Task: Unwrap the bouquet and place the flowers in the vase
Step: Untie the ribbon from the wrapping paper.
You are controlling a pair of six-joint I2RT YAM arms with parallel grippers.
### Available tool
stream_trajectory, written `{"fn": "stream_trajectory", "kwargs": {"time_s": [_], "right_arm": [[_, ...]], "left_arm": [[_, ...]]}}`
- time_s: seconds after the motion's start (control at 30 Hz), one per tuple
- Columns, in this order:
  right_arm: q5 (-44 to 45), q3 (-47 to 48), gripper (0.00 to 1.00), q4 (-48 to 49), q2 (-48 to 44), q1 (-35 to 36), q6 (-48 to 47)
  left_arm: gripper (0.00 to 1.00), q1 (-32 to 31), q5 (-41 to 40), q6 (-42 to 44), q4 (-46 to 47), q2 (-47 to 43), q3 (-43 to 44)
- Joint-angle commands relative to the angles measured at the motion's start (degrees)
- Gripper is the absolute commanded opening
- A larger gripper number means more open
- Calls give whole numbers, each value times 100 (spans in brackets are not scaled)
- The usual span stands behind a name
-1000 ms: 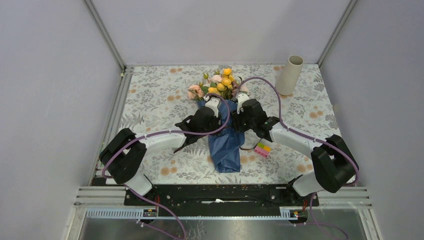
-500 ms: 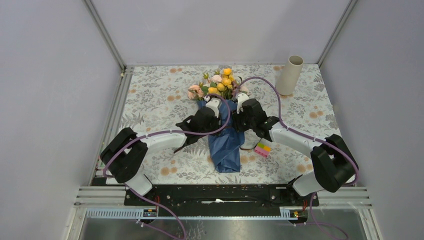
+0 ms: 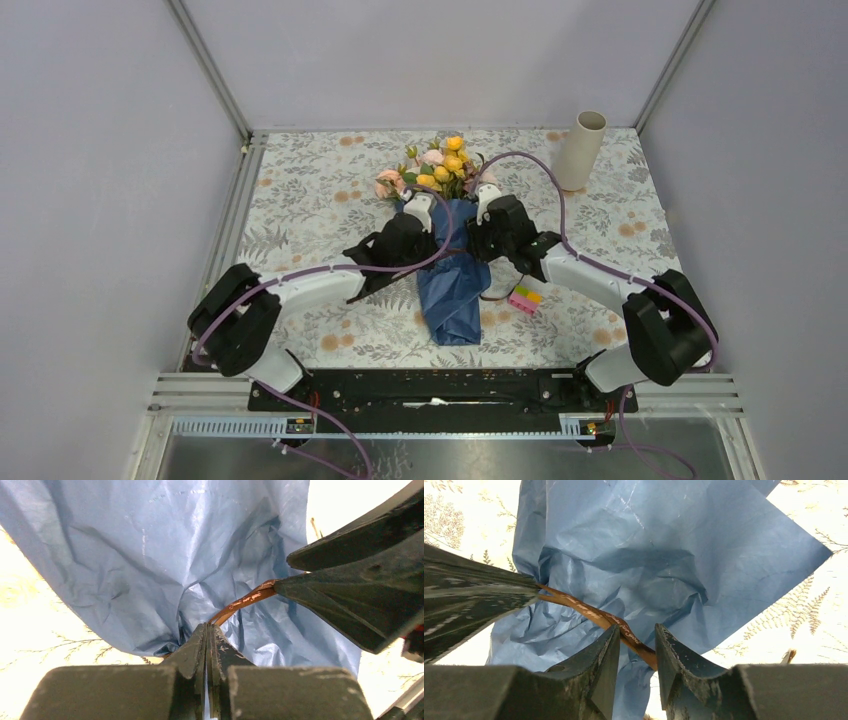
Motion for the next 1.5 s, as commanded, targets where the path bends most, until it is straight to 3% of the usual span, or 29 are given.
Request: {"fn": "stream_trajectory", "kwargs": {"time_s": [0.0,0.23,0.83,1.47], "right_arm": [[-222,100,39,8,-312,-126,2],[-803,154,41,-291,-498,-167,60],[-1171,1285,46,-1237,465,-214,-56],[-1576,1255,48,-1241,864,-212,-110]], "left_arm": [[0,38,-200,-146,422,-561,-199],[0,67,-239,-149,277,-648,-328],[0,80,18,-129,328,-853,-647],[0,83,82,-71,266,-870,-598]]}}
